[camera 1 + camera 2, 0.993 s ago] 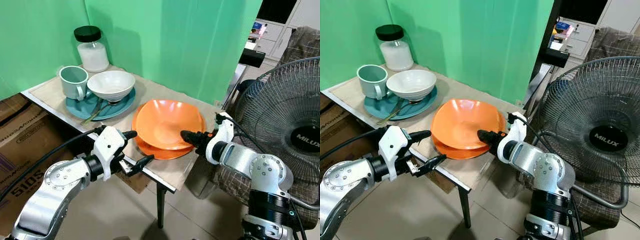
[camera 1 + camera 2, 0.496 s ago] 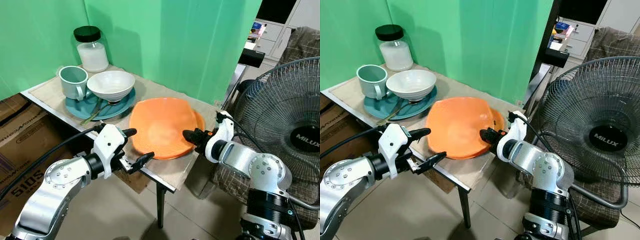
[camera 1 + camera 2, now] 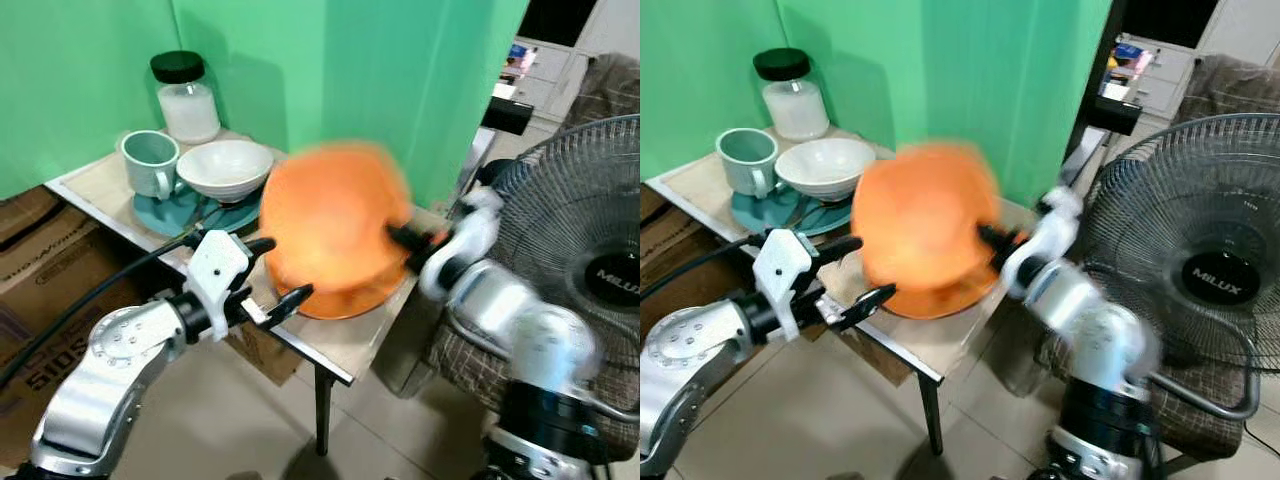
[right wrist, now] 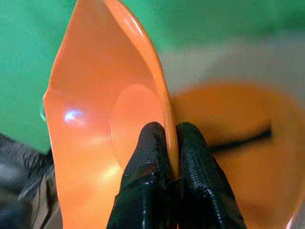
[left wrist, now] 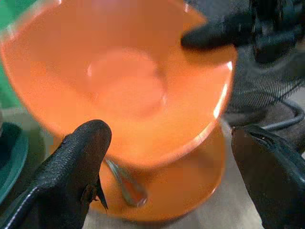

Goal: Setting the table

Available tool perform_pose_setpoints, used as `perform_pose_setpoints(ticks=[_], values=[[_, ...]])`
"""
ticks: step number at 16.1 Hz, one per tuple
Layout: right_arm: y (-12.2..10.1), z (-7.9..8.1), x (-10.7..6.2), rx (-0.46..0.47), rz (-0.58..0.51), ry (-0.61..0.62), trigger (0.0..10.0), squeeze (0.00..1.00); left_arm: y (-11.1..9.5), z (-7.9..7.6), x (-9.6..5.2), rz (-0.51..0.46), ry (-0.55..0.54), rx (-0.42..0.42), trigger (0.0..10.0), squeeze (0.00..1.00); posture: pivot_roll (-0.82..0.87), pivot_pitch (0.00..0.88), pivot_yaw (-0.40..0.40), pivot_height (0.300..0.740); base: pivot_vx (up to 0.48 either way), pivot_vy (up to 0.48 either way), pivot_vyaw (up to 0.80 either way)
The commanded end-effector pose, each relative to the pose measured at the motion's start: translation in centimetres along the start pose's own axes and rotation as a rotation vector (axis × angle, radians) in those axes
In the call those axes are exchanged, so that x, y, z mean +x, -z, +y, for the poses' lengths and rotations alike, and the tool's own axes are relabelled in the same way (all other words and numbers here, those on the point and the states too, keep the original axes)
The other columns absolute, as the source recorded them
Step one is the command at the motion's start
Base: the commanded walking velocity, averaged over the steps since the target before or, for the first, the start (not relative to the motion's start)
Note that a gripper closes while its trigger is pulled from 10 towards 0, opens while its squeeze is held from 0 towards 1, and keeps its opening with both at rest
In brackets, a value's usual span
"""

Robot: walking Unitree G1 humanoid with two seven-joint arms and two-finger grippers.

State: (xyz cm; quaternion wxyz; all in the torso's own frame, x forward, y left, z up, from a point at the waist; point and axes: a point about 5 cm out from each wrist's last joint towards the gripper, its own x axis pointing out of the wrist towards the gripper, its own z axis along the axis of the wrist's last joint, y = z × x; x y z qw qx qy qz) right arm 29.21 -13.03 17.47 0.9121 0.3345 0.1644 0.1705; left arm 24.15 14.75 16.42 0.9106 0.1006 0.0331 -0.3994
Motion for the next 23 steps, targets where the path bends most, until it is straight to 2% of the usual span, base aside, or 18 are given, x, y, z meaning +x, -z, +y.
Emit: perform_pose_setpoints(ticks=[1,3,4,5,6,7,8,10,11,13,14,16,18,20,23], values=[[-0.9,0.8,-0.6,-0.005,-0.06,-0.052,0.0,0.0,-0.7,0.0,0.2,-0.026,-0.004,0.005,10.0,0.26,0.08,0.0,0.003,0.74,0.0,0.0,0.0],[-1.9,0.8,-1.5,-0.02,-0.159,-0.057,0.0,0.0,-1.1,-0.3,0.6,-0.045,-0.007,0.013,10.0,0.26,0.08,0.0,0.0,0.74,0.0,0.0,0.0],[-3.0,0.5,-2.4,-0.059,-0.308,0.0,0.0,0.0,-1.9,-0.2,1.3,-0.091,-0.058,0.034,10.0,0.25,0.08,0.0,-0.001,0.74,0.0,0.0,0.0],[-3.3,0.2,-2.6,-0.129,-0.324,0.049,10.0,0.0,-2.3,0.0,1.7,-0.115,-0.103,0.039,10.0,0.26,0.08,0.0,-0.002,0.74,0.0,0.0,0.0],[-3.9,0.5,-3.1,-0.314,-0.392,0.066,10.0,0.0,-3.1,0.3,2.2,-0.171,-0.205,0.032,10.0,0.26,0.08,0.0,-0.003,0.74,0.0,0.0,0.0],[-3.7,0.6,-3.4,-0.288,-0.405,0.059,10.0,0.0,-3.5,0.6,2.2,-0.208,-0.279,0.028,10.0,0.26,0.08,0.0,-0.002,0.74,0.0,0.0,0.0],[-3.3,0.5,-3.7,-0.297,-0.405,0.069,10.0,0.0,-3.4,0.8,2.2,-0.199,-0.311,0.036,10.0,0.26,0.08,0.0,-0.001,0.74,0.0,0.0,-0.8],[-2.7,0.2,-4.0,-0.367,-0.419,0.093,10.0,0.0,-2.8,1.3,2.2,-0.16,-0.367,0.021,10.0,0.26,0.07,0.0,0.001,0.74,0.0,0.0,-0.8],[-2.8,0.1,-4.2,-0.369,-0.444,0.117,10.0,0.0,-2.2,1.5,2.1,-0.127,-0.395,0.049,10.0,0.26,0.07,0.0,0.001,0.74,0.0,0.0,-0.8],[-3.3,0.3,-4.5,-0.419,-0.524,0.14,10.0,0.0,-1.5,1.7,2.1,-0.12,-0.454,0.05,10.0,0.26,0.06,0.0,0.003,0.74,0.0,0.0,-0.8],[-3.6,0.8,-4.6,-0.389,-0.562,0.11,10.0,0.0,-1.6,1.4,2.3,-0.132,-0.462,0.049,10.0,0.25,0.06,0.0,-0.008,0.74,0.0,0.0,-0.8],[-3.9,1.3,-4.9,-0.393,-0.632,0.089,10.0,0.0,-2.1,1.2,2.5,-0.156,-0.479,0.055,10.0,0.25,0.07,0.0,-0.02,0.74,0.0,0.0,-0.8],[-3.5,1.3,-4.6,-0.428,-0.605,0.087,10.0,0.0,-2.3,1.5,2.2,-0.161,-0.499,0.055,10.0,0.25,0.07,0.0,-0.026,0.74,0.0,0.0,-0.8],[-2.7,0.4,-4.4,-0.45,-0.547,0.107,10.0,0.0,-2.1,2.1,1.7,-0.157,-0.525,0.056,10.0,0.25,0.07,0.0,-0.024,0.74,0.0,0.0,-0.8],[-2.5,0.2,-4.3,-0.487,-0.526,0.097,10.0,0.0,-2.1,2.6,1.4,-0.156,-0.556,0.052,10.0,0.26,0.07,0.0,-0.018,0.74,0.0,0.0,-0.8]])
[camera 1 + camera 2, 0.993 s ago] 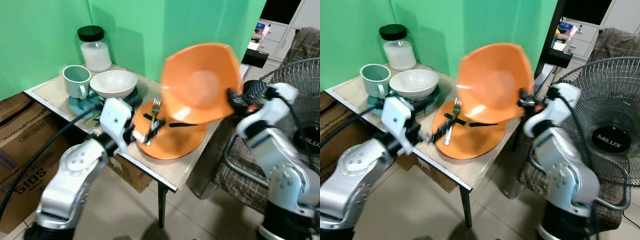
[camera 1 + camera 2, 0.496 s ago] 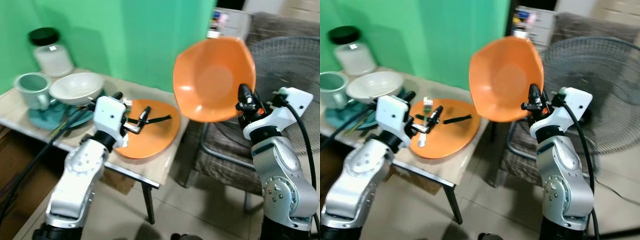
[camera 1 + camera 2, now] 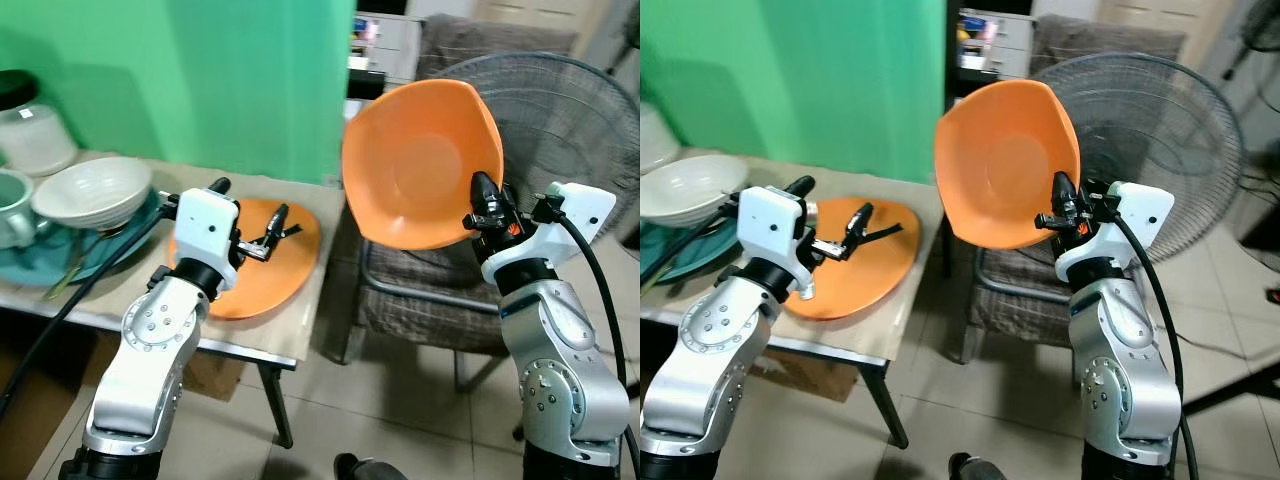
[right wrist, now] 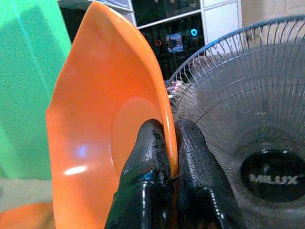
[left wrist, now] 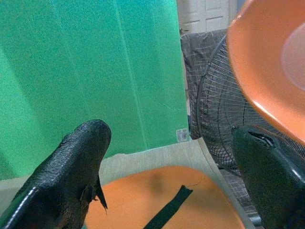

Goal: Setting the table

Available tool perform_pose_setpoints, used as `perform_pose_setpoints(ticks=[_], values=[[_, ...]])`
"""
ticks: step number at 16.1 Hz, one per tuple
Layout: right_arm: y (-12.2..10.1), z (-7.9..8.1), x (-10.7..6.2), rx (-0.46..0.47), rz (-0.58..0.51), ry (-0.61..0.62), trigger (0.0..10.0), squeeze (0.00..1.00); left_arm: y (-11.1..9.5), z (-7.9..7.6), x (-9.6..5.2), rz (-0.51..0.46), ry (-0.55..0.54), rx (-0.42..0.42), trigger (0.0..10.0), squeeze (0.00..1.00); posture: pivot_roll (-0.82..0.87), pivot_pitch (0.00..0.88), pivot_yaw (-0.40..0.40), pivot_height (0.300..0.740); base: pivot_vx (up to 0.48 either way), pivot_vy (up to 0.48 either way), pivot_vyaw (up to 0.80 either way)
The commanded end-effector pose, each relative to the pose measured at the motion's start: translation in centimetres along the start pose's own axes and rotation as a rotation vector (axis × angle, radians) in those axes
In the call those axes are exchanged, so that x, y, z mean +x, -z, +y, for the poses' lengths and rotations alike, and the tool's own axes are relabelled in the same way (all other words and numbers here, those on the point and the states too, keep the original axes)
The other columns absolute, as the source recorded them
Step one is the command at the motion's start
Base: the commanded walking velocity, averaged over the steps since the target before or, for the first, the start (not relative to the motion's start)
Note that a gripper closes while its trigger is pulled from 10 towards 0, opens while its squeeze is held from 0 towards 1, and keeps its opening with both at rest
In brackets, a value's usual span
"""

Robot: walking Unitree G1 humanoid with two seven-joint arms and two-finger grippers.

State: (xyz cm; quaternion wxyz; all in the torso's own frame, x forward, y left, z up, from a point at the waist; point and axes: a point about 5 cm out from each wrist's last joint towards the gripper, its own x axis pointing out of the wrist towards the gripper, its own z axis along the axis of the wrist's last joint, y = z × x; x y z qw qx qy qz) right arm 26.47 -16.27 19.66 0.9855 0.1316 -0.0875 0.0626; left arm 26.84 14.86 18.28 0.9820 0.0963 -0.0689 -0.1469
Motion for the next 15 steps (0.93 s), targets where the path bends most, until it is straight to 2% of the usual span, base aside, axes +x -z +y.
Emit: perform_pose_setpoints(ticks=[1,3,6,10,13,15], values=[[-0.3,0.5,0.0,-0.016,-0.03,-0.04,10.0,0.0,-0.2,0.5,0.2,-0.012,-0.027,-0.008,10.0,0.26,0.07,0.0,-0.019,0.74,0.0,0.0,-0.8],[-0.2,0.7,0.0,-0.02,-0.028,-0.048,10.0,0.0,-0.2,0.6,0.2,-0.013,-0.033,-0.017,10.0,0.26,0.07,0.0,-0.021,0.74,0.0,0.0,-0.8],[0.5,1.8,-0.3,-0.009,0.005,-0.108,10.0,0.0,-0.2,0.2,0.2,-0.026,-0.033,-0.038,10.0,0.26,0.07,0.0,-0.028,0.74,0.0,0.0,-0.8],[0.2,2.4,-0.1,-0.033,-0.015,-0.155,10.0,0.0,-0.4,0.5,0.2,-0.034,-0.047,-0.031,10.0,0.25,0.07,0.0,-0.039,0.74,0.0,0.0,-0.78],[0.9,2.5,-0.3,-0.063,0.022,-0.163,10.0,0.0,-0.4,0.6,0.1,-0.033,-0.06,-0.03,10.0,0.25,0.06,0.0,-0.039,0.74,0.0,0.0,-0.79],[1.3,2.0,-0.3,-0.079,0.042,-0.109,10.0,0.0,-0.1,0.4,0.3,-0.024,-0.076,-0.037,10.0,0.25,0.05,0.0,-0.029,0.74,0.0,0.0,-0.8]])
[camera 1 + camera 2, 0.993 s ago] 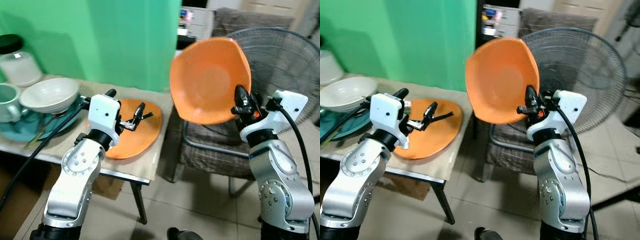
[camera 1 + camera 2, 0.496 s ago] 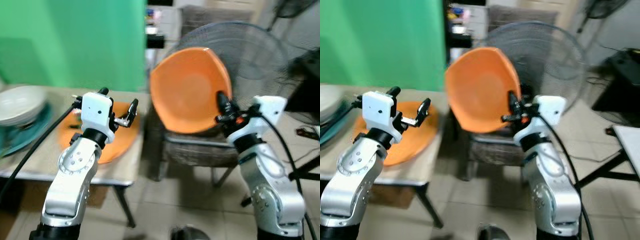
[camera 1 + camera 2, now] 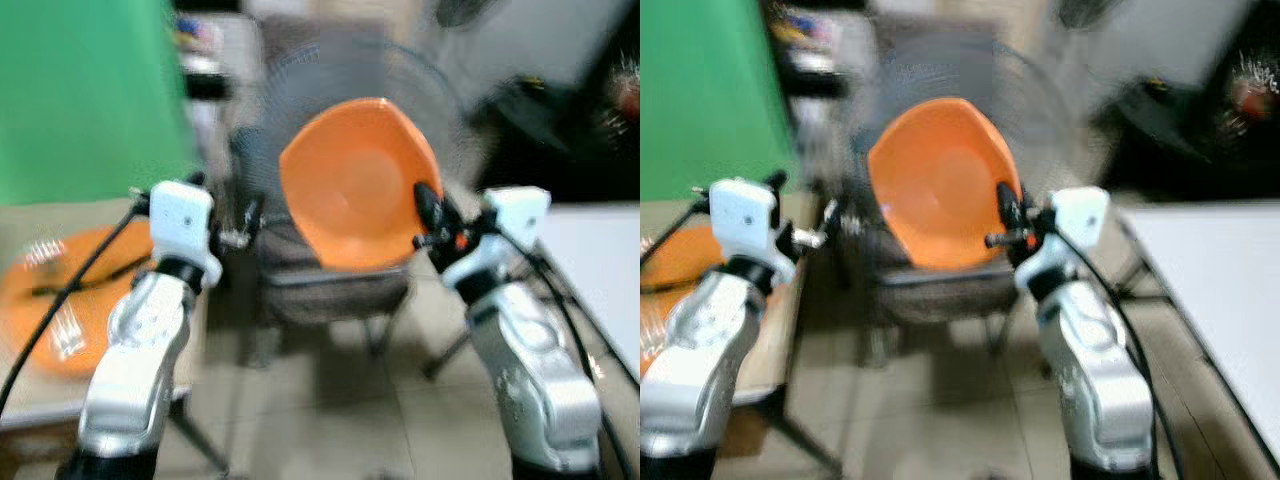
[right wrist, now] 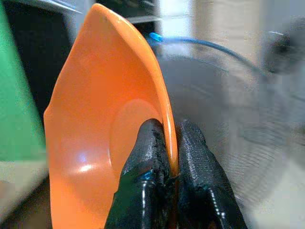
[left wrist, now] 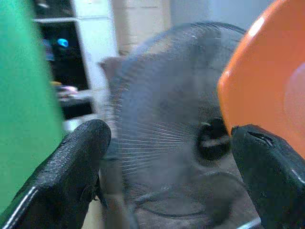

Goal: Setting the table

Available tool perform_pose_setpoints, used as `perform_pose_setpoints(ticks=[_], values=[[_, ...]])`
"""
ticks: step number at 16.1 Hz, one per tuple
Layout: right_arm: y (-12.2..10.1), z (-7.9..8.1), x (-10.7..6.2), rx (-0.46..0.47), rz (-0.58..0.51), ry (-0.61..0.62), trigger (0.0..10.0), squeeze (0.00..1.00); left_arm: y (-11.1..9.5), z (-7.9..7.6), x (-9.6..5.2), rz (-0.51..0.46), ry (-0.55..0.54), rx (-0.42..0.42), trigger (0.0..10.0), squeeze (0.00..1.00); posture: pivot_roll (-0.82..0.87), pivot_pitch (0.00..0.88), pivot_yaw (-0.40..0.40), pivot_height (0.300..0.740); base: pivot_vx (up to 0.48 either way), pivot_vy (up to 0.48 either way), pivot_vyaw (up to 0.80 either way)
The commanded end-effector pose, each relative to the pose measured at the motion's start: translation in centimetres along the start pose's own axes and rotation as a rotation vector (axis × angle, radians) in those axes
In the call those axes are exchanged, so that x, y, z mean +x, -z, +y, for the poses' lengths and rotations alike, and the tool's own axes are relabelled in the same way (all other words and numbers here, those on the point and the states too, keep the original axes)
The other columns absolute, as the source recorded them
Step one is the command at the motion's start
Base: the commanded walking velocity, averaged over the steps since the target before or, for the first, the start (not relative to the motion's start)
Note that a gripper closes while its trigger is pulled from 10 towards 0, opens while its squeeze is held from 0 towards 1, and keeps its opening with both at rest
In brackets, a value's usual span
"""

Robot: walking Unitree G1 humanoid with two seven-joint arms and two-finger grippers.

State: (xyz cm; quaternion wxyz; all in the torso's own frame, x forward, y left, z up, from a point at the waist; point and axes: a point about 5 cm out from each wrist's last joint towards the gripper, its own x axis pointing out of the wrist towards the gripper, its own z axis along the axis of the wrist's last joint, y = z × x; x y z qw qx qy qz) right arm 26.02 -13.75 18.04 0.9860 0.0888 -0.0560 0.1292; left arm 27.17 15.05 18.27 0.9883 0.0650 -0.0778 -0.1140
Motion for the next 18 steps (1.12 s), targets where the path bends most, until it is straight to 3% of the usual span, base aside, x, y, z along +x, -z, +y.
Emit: perform_pose_setpoints(ticks=[1,6,9,18], values=[[-0.8,-0.4,0.1,-0.007,-0.04,0.037,10.0,0.0,-0.2,0.0,0.2,-0.004,-0.004,0.008,10.0,0.25,0.05,0.0,-0.029,0.74,0.0,0.0,-0.8],[-0.5,-1.4,-0.4,-0.032,-0.024,0.131,10.0,0.0,-0.1,0.7,1.0,-0.013,-0.091,0.028,10.0,0.21,0.02,0.0,-0.016,0.74,0.0,0.0,-0.77],[-0.2,-1.8,-0.5,-0.042,-0.01,0.19,10.0,0.0,0.3,0.3,0.7,0.008,-0.056,0.009,10.0,0.12,0.01,0.0,-0.012,0.74,0.0,0.0,-0.74],[0.7,-1.2,0.0,0.035,0.061,0.175,10.0,0.0,0.0,-0.3,0.7,-0.014,-0.011,0.005,10.0,0.15,0.01,0.0,-0.028,0.74,0.0,0.0,-0.8]])
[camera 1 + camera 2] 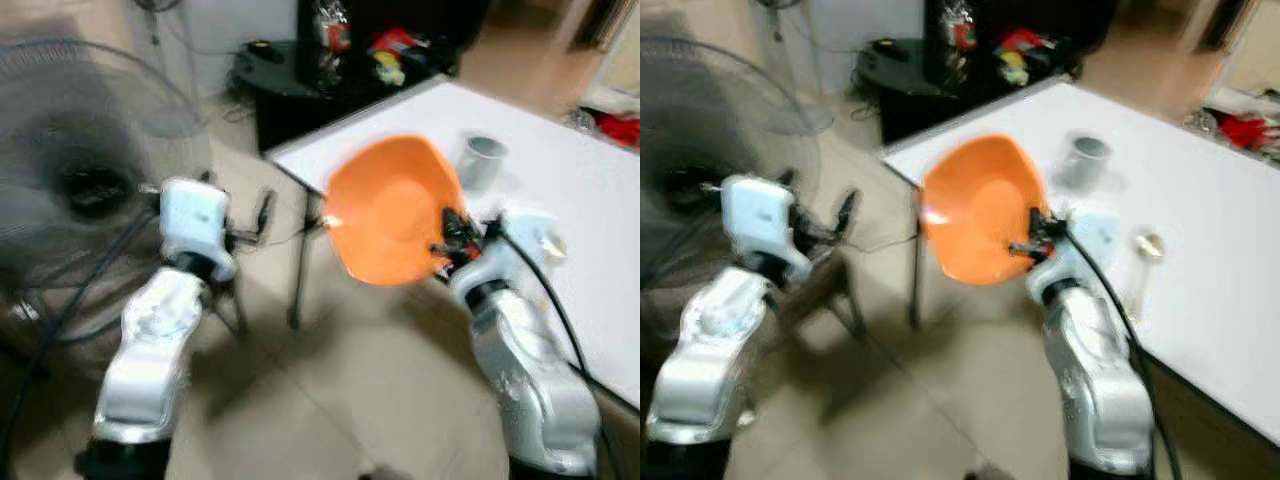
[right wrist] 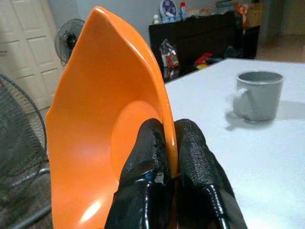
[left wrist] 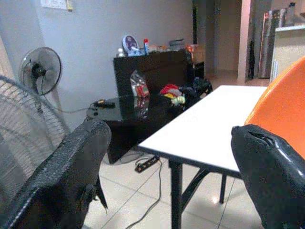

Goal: Setting the table

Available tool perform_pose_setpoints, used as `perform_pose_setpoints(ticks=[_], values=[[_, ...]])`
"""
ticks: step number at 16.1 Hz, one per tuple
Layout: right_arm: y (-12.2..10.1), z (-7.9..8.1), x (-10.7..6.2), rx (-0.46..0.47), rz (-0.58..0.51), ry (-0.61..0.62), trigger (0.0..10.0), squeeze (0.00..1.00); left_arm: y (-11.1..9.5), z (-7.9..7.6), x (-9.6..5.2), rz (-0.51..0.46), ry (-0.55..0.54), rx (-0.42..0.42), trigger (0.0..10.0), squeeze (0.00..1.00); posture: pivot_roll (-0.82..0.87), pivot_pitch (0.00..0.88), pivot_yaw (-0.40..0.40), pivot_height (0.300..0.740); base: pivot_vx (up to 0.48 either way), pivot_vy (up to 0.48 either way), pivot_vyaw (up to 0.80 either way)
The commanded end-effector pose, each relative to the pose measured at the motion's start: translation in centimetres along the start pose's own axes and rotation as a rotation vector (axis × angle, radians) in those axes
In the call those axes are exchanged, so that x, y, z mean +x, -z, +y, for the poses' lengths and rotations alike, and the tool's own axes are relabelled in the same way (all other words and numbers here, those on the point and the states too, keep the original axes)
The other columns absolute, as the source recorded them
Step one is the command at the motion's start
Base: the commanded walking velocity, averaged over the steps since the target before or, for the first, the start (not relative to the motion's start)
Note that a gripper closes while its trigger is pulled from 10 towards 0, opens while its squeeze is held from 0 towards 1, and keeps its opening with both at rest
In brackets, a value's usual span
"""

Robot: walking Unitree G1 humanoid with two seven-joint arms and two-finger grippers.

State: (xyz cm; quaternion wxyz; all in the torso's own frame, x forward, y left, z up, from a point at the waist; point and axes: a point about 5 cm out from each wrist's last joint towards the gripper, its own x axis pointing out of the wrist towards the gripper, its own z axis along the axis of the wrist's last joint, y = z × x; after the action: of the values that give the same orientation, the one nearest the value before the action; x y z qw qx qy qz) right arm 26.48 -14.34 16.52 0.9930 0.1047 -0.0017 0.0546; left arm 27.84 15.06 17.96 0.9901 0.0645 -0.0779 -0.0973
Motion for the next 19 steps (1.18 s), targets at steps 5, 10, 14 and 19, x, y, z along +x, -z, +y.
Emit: perform_pose_setpoints(ticks=[5,10,14,19], values=[[-0.74,-0.14,0.05,0.017,-0.016,-0.009,10.0,0.0,-0.4,-0.26,0.05,-0.019,0.02,-0.008,10.0,0.15,0.01,0.0,-0.034,0.74,0.289,0.0,-0.32],[-0.77,-0.15,0.03,0.017,-0.008,-0.02,10.0,0.0,-0.32,-0.41,0.14,-0.016,0.032,-0.02,10.0,0.16,0.01,0.0,-0.034,0.74,0.409,0.0,0.0],[-0.79,-0.03,0.13,0.027,0.008,-0.034,10.0,0.0,-0.39,-0.3,0.06,-0.017,0.032,-0.019,10.0,0.16,0.01,0.0,-0.039,0.74,0.436,0.0,-0.31],[-0.87,0.03,0.26,0.054,0.01,-0.04,10.0,0.0,-0.35,-0.1,-0.05,-0.014,0.031,-0.015,10.0,0.16,0.01,0.0,-0.044,0.74,0.436,0.0,0.0]])
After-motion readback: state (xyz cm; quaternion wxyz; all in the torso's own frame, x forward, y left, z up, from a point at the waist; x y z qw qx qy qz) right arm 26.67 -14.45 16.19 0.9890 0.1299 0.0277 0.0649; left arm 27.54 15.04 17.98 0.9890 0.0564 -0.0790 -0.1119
